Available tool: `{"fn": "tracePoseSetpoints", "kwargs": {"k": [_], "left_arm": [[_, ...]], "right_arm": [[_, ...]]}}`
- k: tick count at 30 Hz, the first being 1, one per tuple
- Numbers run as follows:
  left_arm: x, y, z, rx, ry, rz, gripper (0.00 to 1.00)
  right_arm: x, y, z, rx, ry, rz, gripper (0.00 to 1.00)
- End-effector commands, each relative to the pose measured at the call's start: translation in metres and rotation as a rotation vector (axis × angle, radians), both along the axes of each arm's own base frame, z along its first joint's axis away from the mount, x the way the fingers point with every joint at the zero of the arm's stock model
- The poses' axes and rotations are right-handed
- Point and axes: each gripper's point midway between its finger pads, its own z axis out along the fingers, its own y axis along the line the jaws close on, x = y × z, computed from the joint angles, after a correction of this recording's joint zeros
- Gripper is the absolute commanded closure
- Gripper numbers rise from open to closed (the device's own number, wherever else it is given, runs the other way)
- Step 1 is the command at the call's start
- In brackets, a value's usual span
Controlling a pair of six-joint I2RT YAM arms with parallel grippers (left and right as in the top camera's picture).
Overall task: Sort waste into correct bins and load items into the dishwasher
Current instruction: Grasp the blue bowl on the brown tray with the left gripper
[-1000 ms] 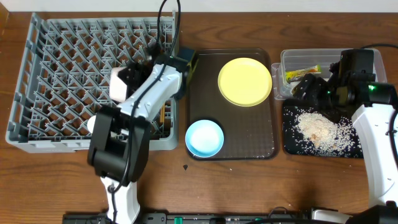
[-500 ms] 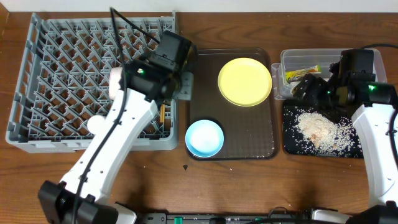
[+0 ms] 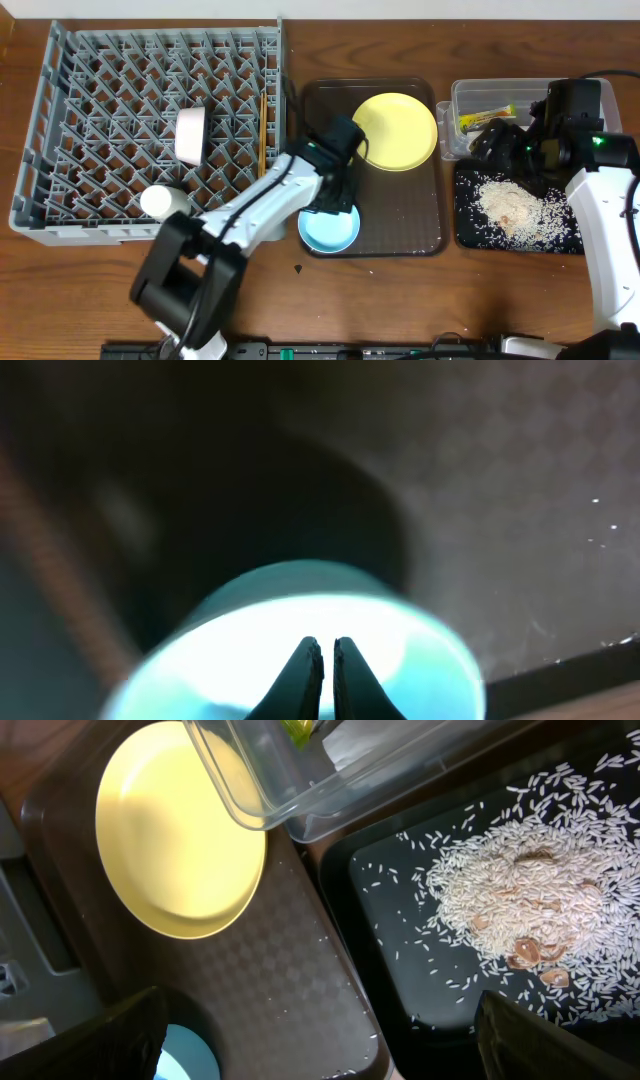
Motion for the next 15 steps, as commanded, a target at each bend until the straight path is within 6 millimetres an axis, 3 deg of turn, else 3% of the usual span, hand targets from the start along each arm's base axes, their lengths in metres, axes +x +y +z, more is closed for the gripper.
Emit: {"fn": "tracePoseSetpoints", "kwargs": {"k": [1,5,9,12,15], "left_arm": [[-0.018,-0.029,-0.015,-0.055,0.058,-0.049,0.92],[-0.029,-0.069,-0.013,-0.170,0.051,-0.130,0.92],[-0.030,-0.096,0.009,-0.275,0.049,-0.172,0.92],[-0.026,-0.097,0.026,-0.293,0.041,-0.174,0.90],[-0.015,-0.076,0.036,-0.216,0.009,-0.132,0.68]], "right_arm": [[0.000,0.003,0.000,0.000,-0.001,0.010,0.04],[0.000,0.003,0.000,0.000,-0.002,0.010,0.04],[0.000,0.003,0.000,0.000,-0.002,0.010,0.04],[0.000,0.003,0.000,0.000,-0.002,0.010,0.04],[-0.001,0.003,0.000,0.000,0.003,0.010,0.04]]}}
